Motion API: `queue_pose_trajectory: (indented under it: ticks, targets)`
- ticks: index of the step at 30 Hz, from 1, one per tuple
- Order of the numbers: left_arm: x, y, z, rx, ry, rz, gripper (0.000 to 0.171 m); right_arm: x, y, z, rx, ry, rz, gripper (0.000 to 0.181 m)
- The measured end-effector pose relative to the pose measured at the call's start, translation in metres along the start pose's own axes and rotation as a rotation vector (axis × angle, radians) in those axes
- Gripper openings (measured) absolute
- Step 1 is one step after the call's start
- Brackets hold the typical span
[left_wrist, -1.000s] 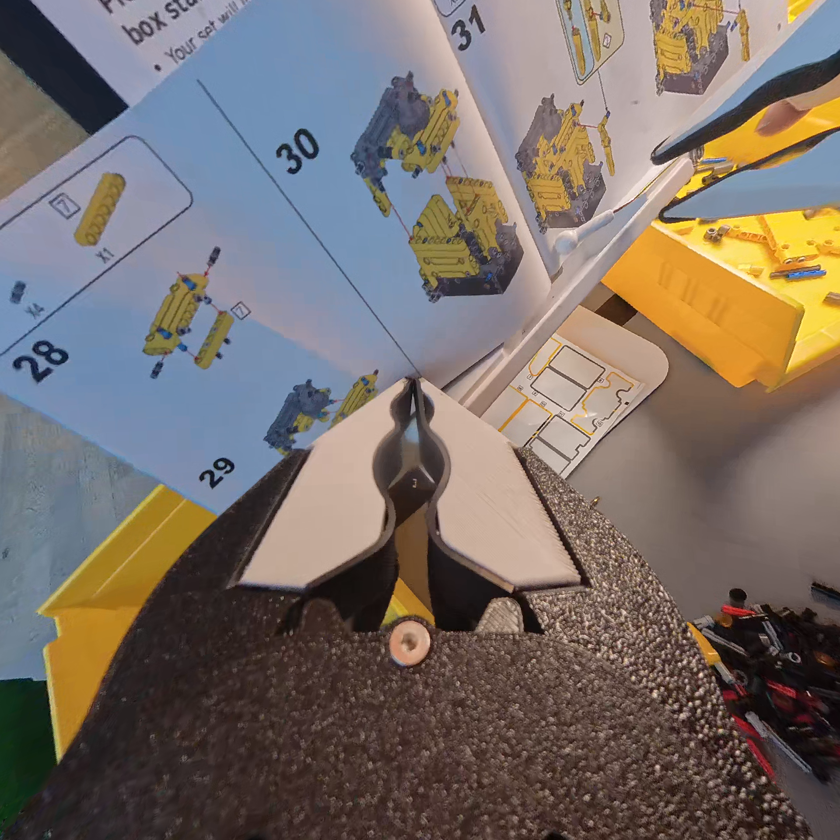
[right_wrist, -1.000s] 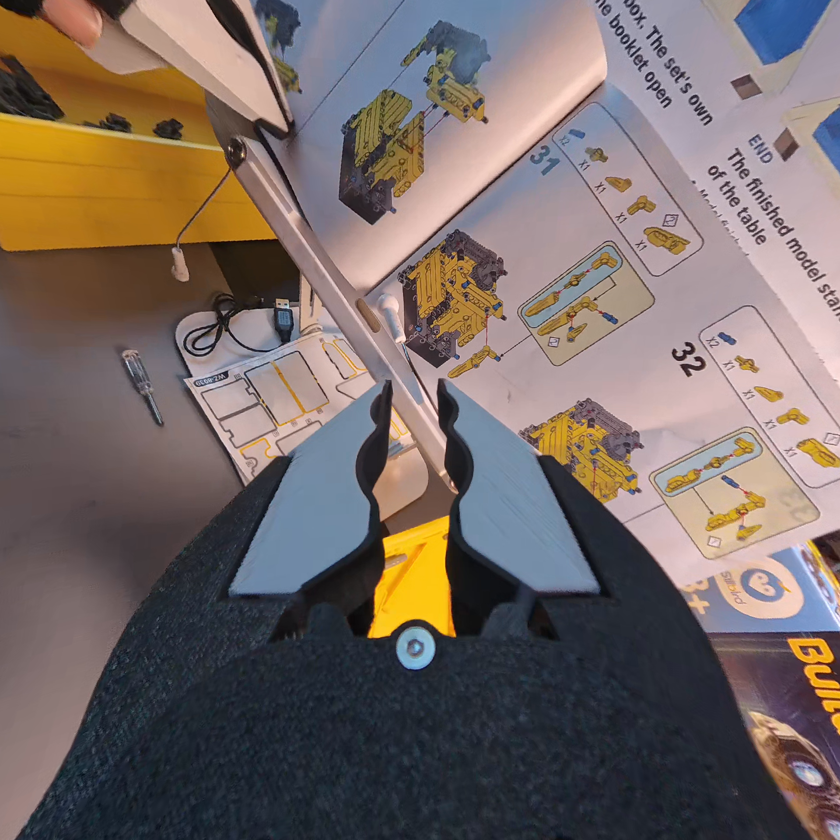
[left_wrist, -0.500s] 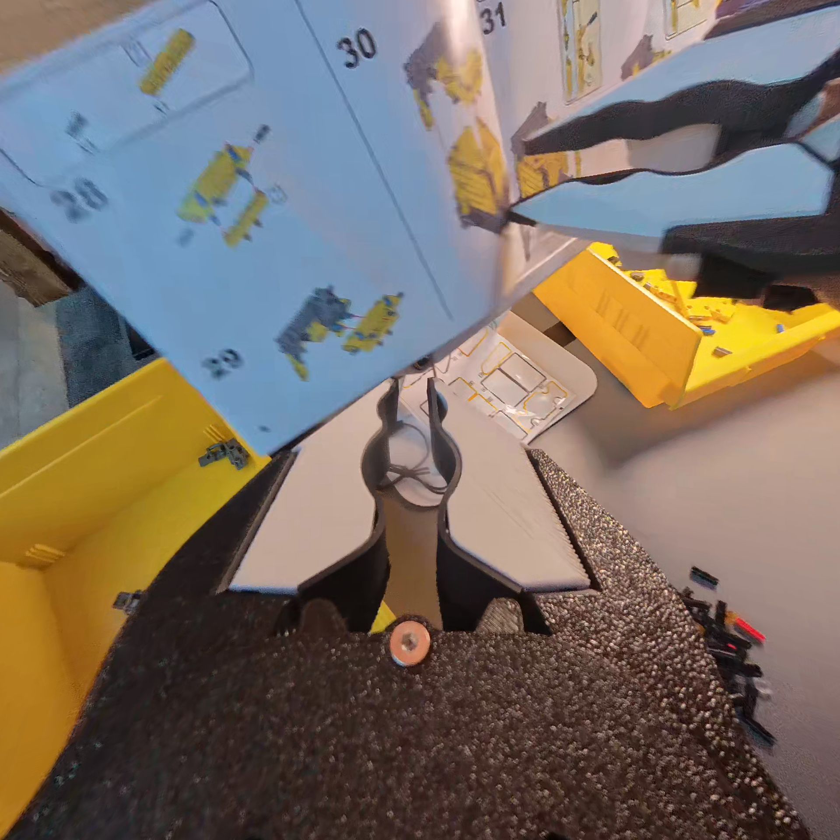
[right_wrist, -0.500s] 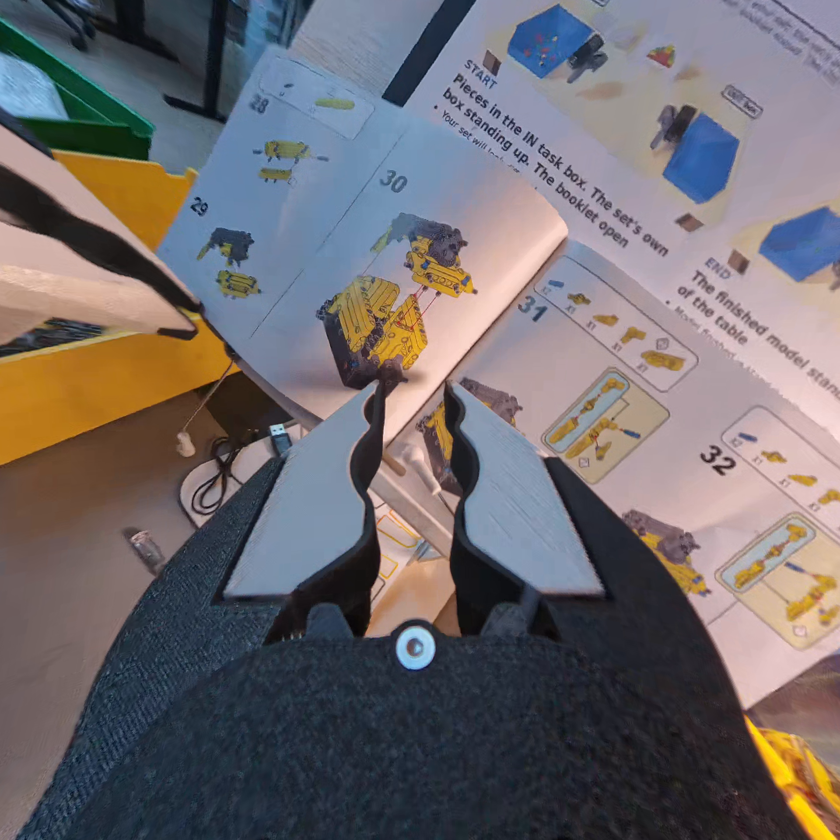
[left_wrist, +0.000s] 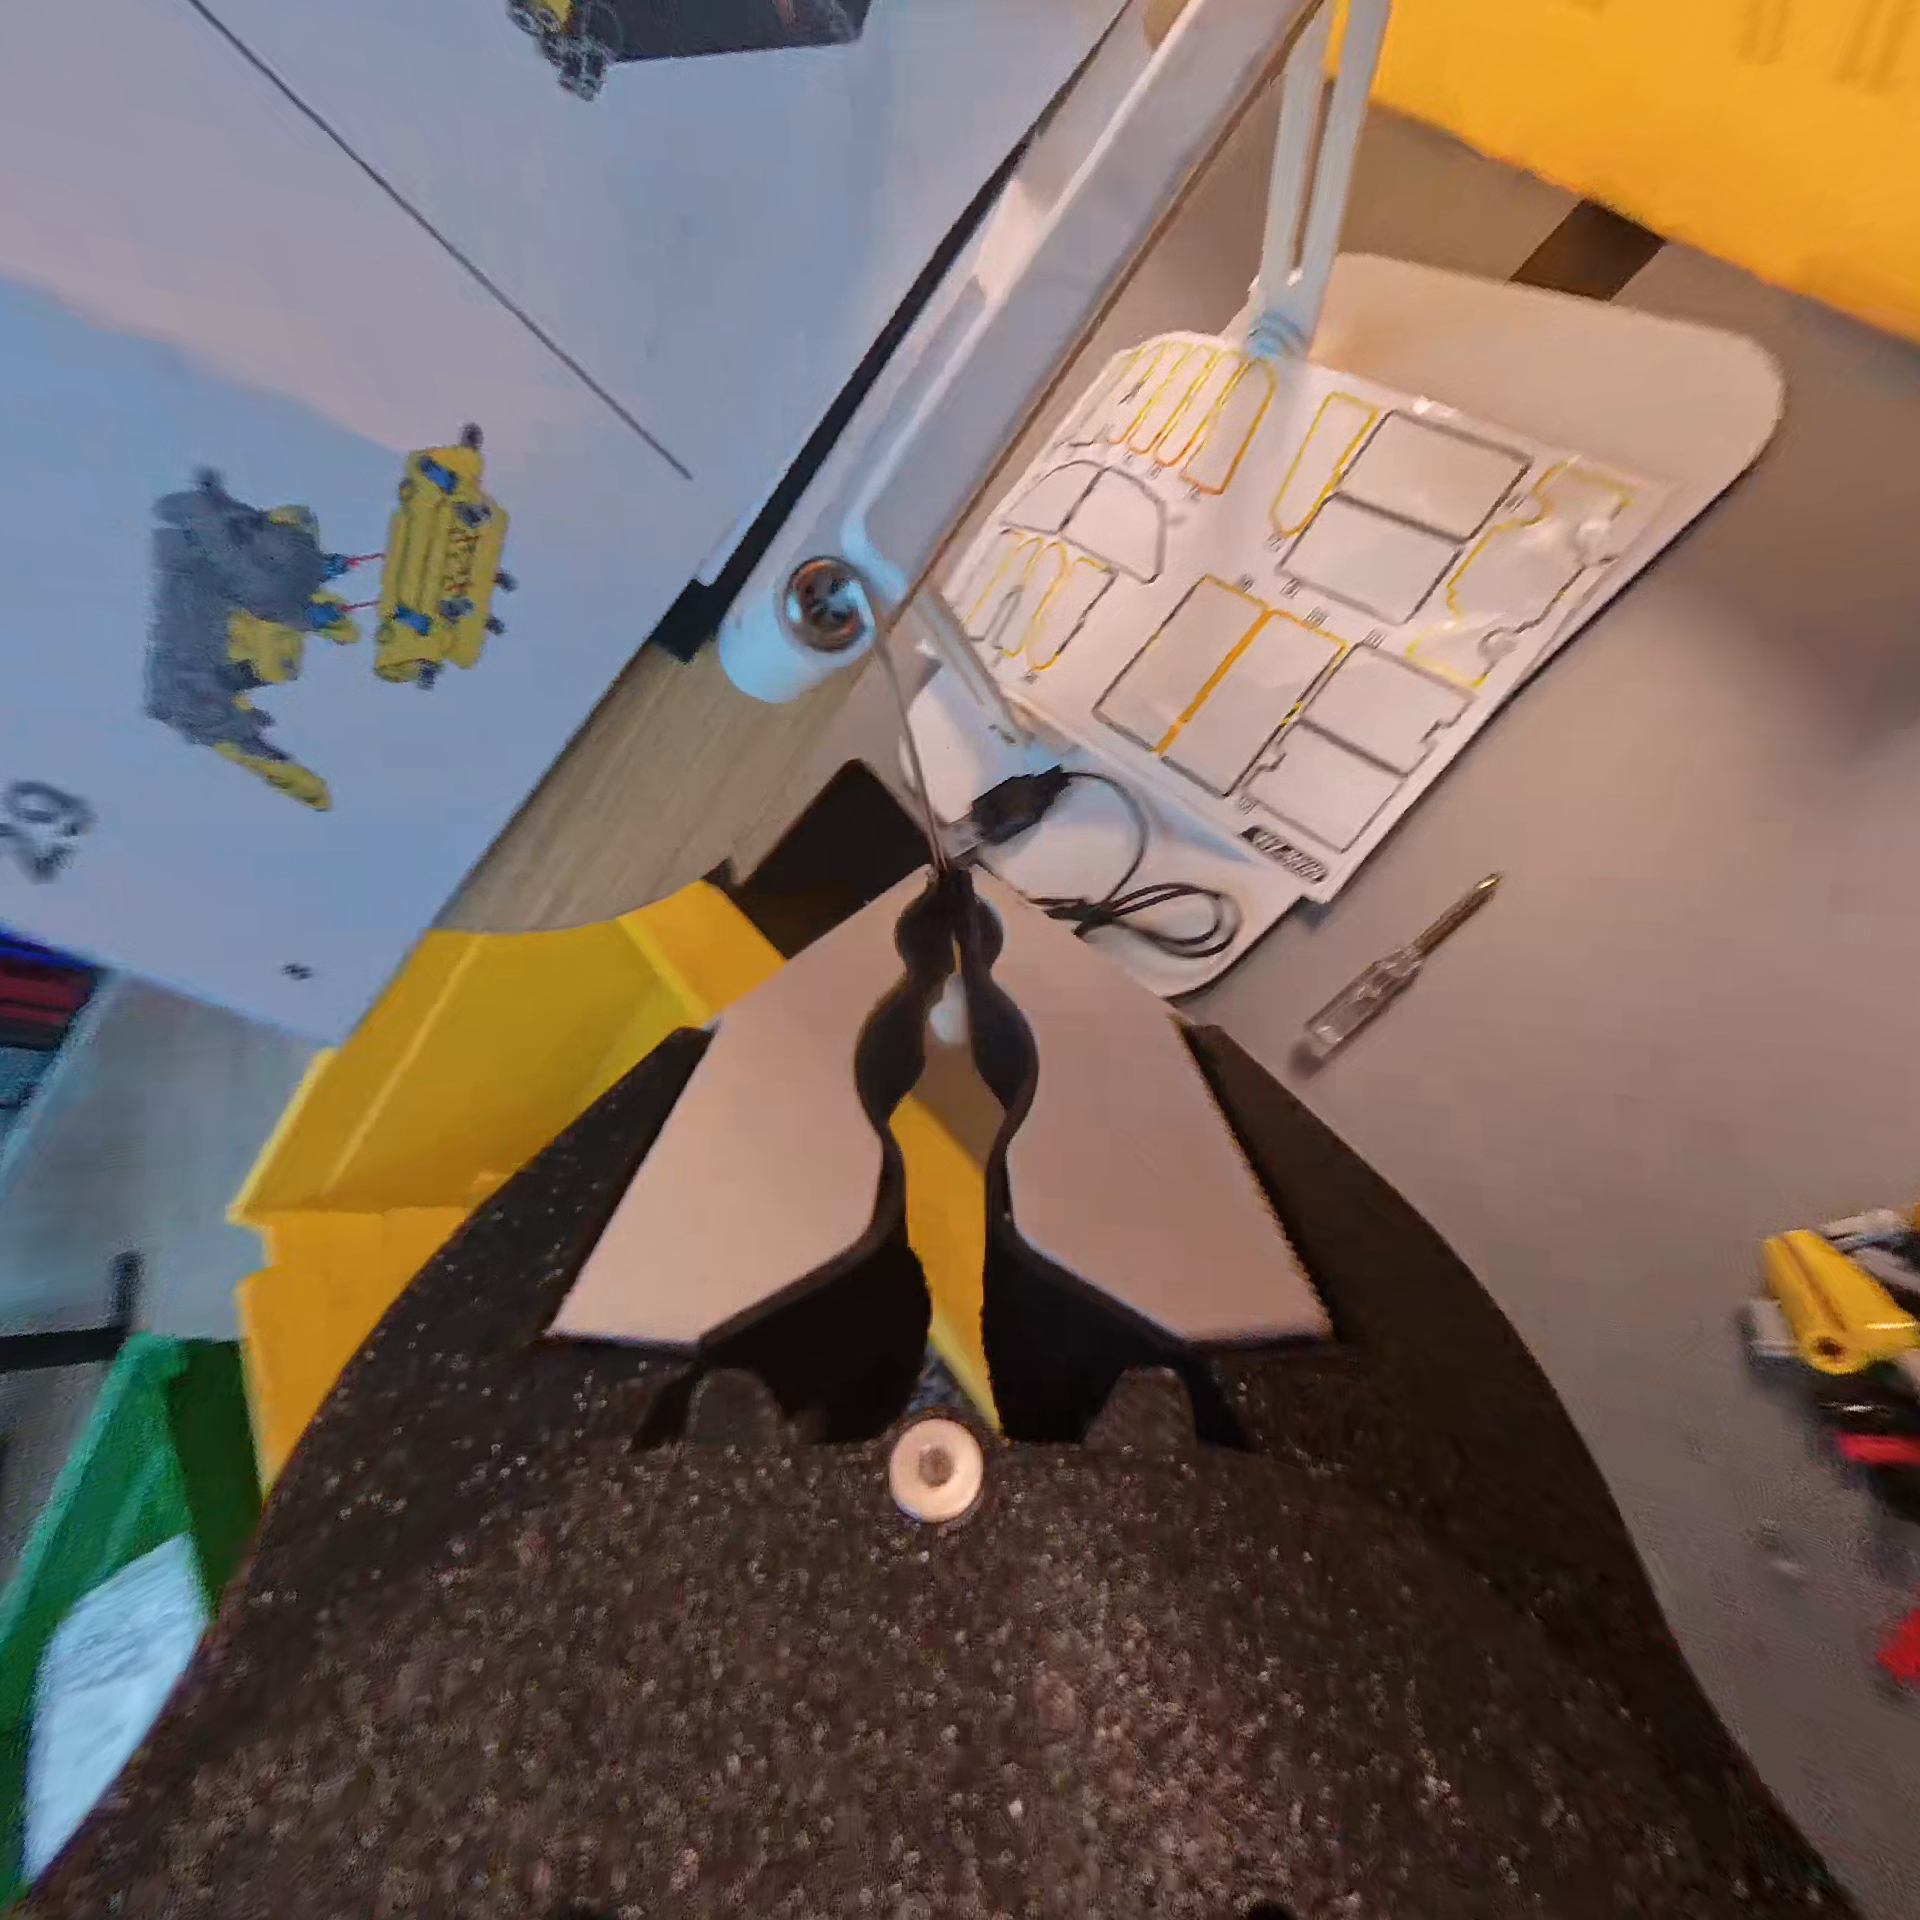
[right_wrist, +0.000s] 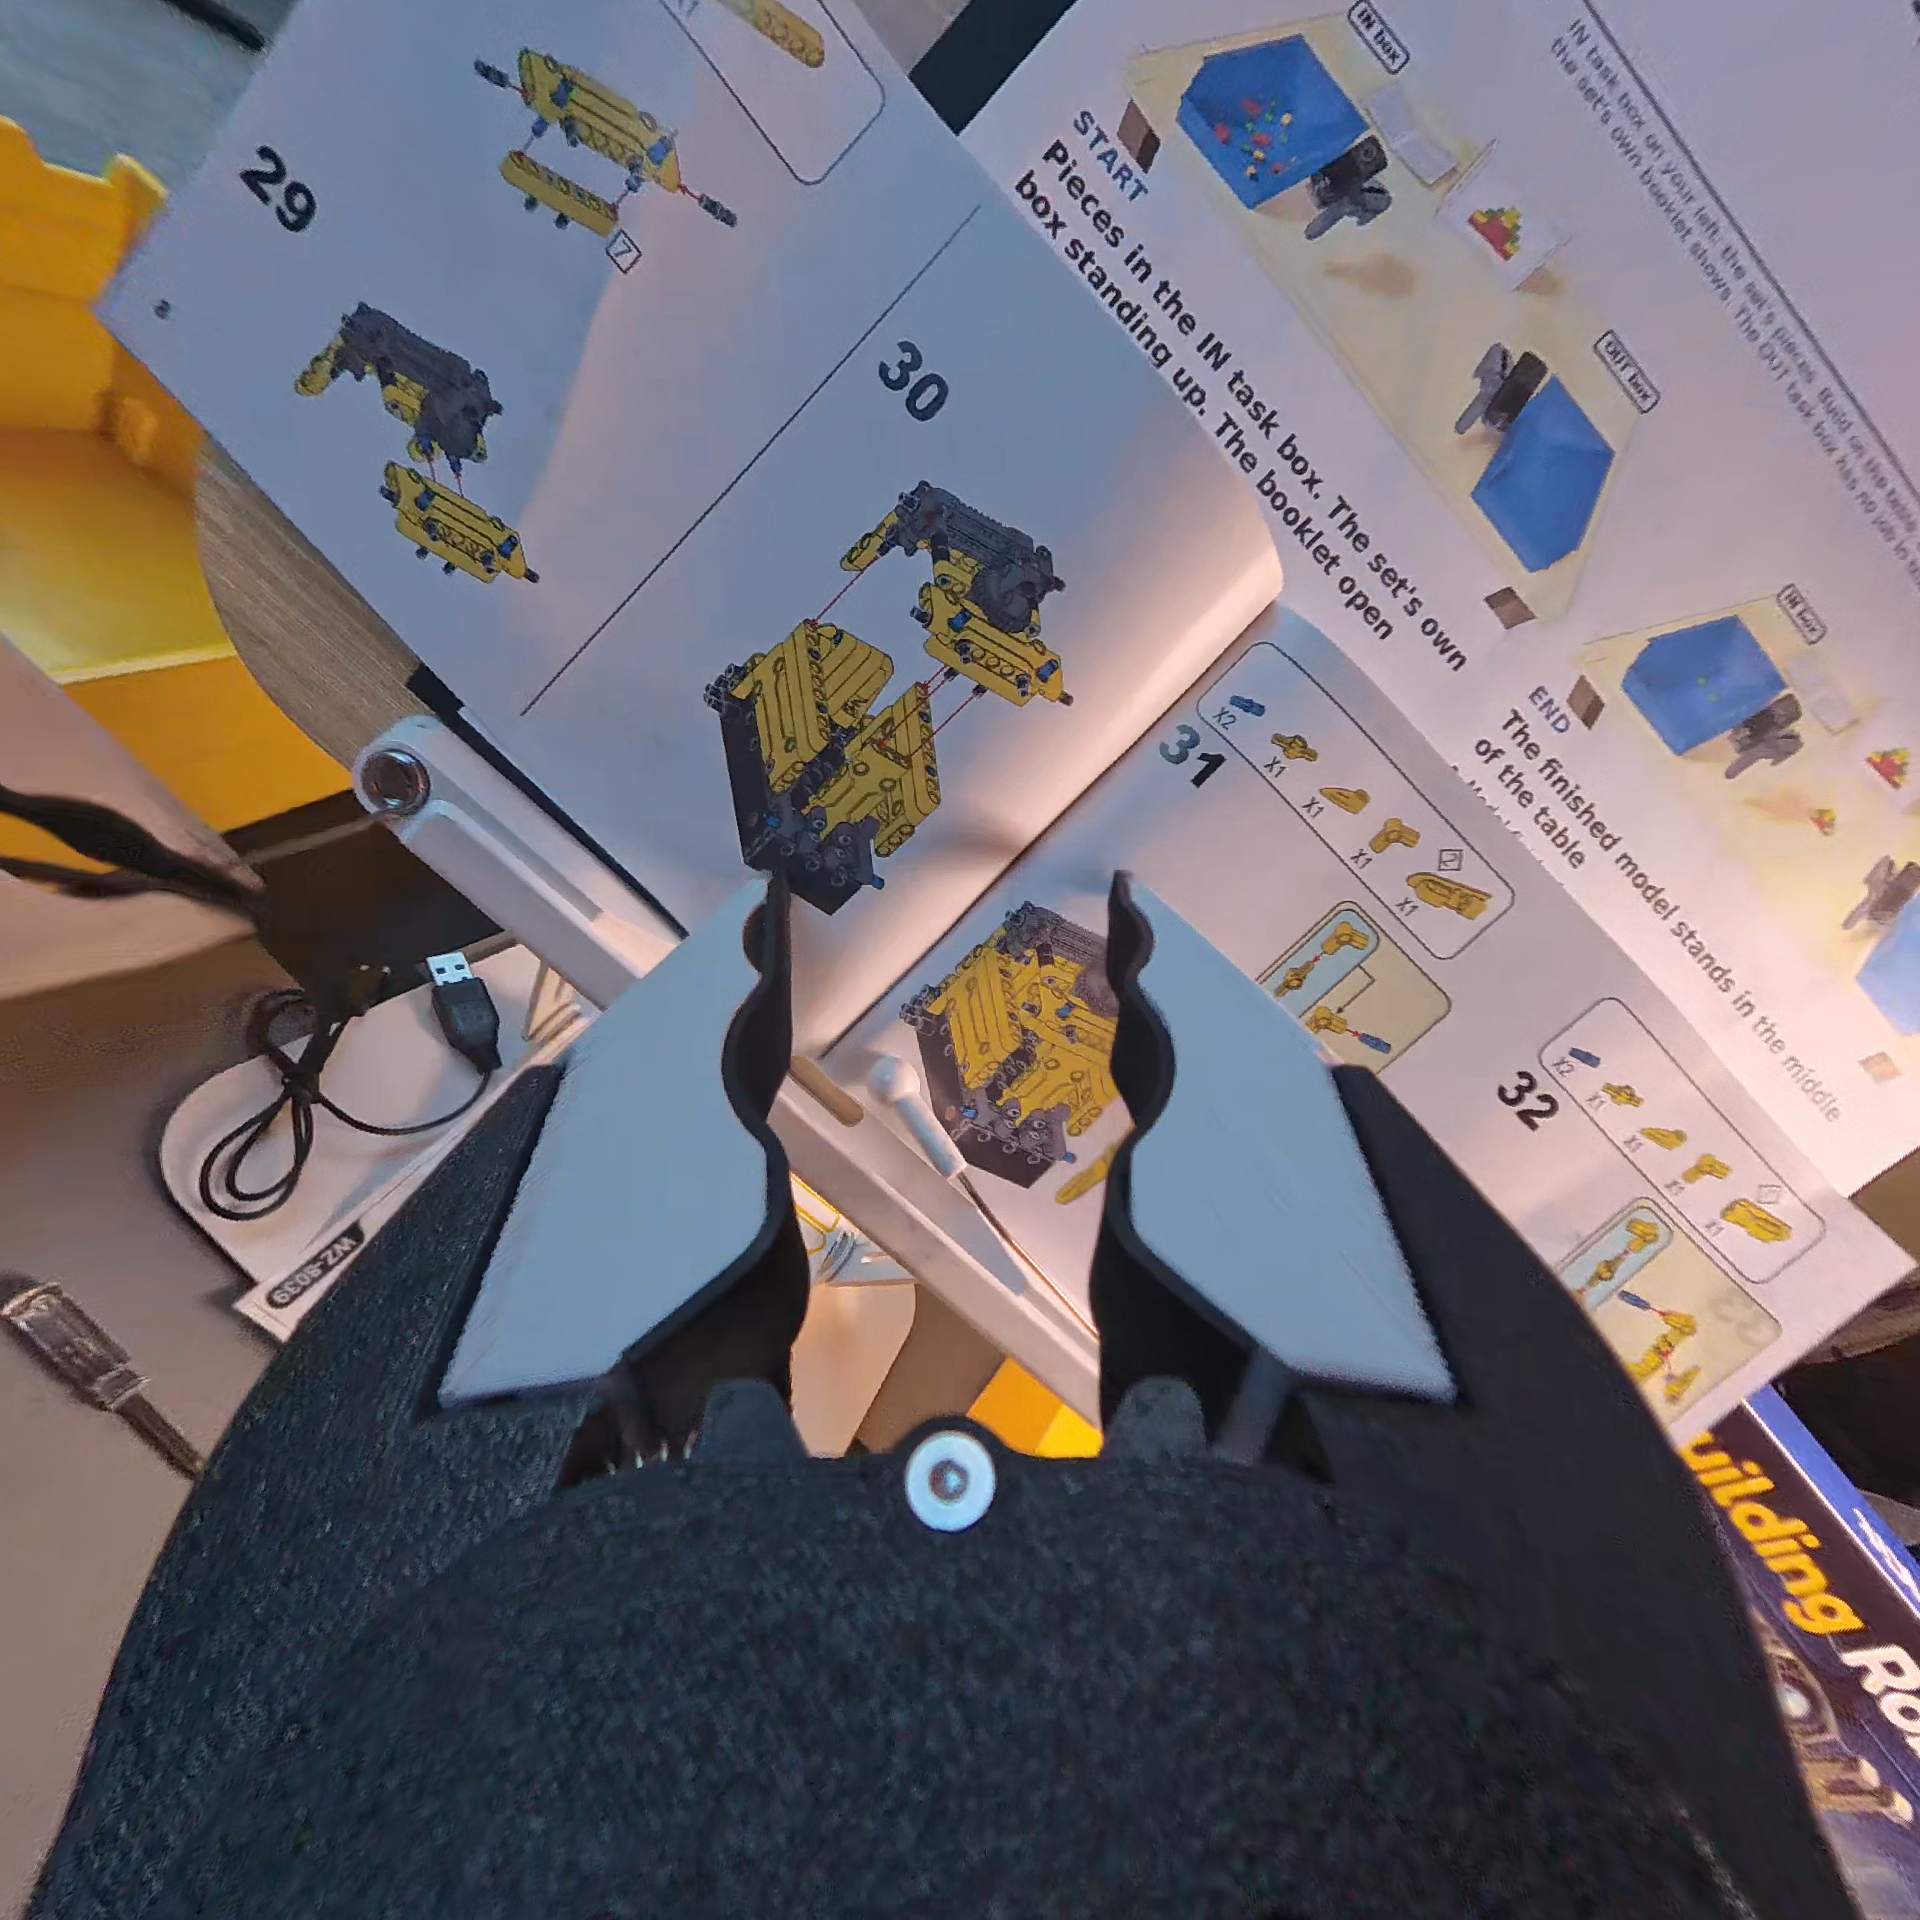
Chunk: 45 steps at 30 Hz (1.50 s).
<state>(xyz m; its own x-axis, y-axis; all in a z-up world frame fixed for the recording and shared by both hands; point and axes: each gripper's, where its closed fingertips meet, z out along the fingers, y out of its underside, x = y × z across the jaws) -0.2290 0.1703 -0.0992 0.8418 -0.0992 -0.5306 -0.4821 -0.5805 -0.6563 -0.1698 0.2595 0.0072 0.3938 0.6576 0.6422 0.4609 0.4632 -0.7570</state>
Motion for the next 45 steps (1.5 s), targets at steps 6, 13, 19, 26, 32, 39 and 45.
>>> queue_pose_trajectory:
  ticks: [6,13,19,26,32,39,45]
  targets:
    - [-0.043,-0.013,-0.039,-0.018,-0.291,0.431,0.001,-0.005,0.004,0.006,0.016,0.010,0.013,0.077]
    - [-0.058,-0.056,-0.052,-0.022,-0.522,1.026,0.006,-0.004,0.008,0.003,0.032,-0.015,0.060,0.075]
    - [-0.034,-0.125,-0.063,0.265,-0.556,1.138,0.000,-0.004,0.009,0.003,0.023,-0.024,0.067,0.074]
    - [-0.067,-0.090,-0.055,0.230,-0.140,-0.086,0.033,-0.007,0.011,-0.001,0.023,-0.062,0.080,0.080]
    - [-0.053,-0.089,-0.035,0.324,0.003,-0.323,0.007,-0.007,0.011,0.000,0.010,-0.060,0.081,0.081]
    - [-0.037,-0.104,-0.034,0.325,-0.038,-0.153,0.003,0.015,-0.004,-0.016,0.125,-0.051,0.237,0.070]
    - [-0.043,-0.100,-0.031,0.311,-0.033,-0.215,0.003,0.026,0.012,0.002,0.039,0.012,0.224,0.087]
